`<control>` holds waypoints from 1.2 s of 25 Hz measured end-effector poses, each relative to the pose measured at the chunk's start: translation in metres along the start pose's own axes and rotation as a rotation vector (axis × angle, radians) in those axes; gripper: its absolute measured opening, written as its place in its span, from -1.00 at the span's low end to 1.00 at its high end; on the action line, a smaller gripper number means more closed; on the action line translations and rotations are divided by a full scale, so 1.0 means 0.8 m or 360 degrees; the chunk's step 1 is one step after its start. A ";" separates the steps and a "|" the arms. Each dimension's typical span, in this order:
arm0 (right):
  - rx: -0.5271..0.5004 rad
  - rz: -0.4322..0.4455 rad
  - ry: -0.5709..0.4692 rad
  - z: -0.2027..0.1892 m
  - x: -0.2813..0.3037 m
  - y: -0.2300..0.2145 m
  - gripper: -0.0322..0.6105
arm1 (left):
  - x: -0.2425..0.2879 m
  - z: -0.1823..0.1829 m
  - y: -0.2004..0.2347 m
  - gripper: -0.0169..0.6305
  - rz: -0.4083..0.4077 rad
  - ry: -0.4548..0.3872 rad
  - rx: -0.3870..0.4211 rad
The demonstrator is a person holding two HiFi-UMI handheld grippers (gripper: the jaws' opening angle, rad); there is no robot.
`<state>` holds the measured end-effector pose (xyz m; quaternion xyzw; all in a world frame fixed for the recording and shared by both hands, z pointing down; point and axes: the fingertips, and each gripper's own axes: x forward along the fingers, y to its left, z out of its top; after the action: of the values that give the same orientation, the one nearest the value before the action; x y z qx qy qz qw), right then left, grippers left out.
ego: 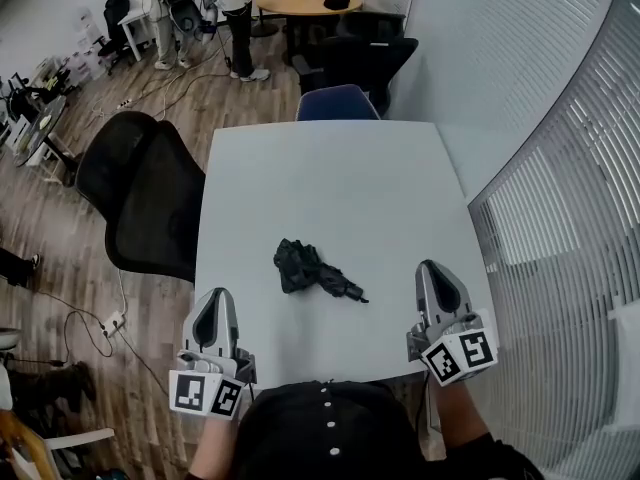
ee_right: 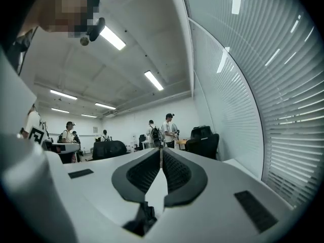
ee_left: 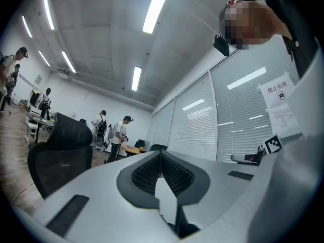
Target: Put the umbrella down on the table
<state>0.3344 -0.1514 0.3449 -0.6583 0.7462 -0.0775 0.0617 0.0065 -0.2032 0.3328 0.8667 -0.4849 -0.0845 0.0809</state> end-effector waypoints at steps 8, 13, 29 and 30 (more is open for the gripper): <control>-0.0115 -0.0108 -0.0095 0.013 -0.018 -0.010 -0.78 | -0.008 -0.003 0.003 -0.90 0.0077 0.0044 0.0226; -0.0136 -0.0108 -0.0073 0.006 -0.017 -0.007 -0.78 | -0.006 -0.011 -0.004 -0.90 0.0084 0.0070 0.0311; -0.0212 -0.0005 -0.0033 0.004 -0.007 0.015 -0.80 | -0.003 -0.014 -0.010 -0.90 0.0065 0.0073 0.0289; -0.0215 -0.0005 -0.0032 0.003 -0.006 0.015 -0.80 | -0.003 -0.015 -0.010 -0.90 0.0064 0.0073 0.0290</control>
<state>0.3234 -0.1455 0.3403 -0.6630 0.7479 -0.0206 0.0245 0.0148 -0.1962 0.3427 0.8622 -0.5060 -0.0184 0.0145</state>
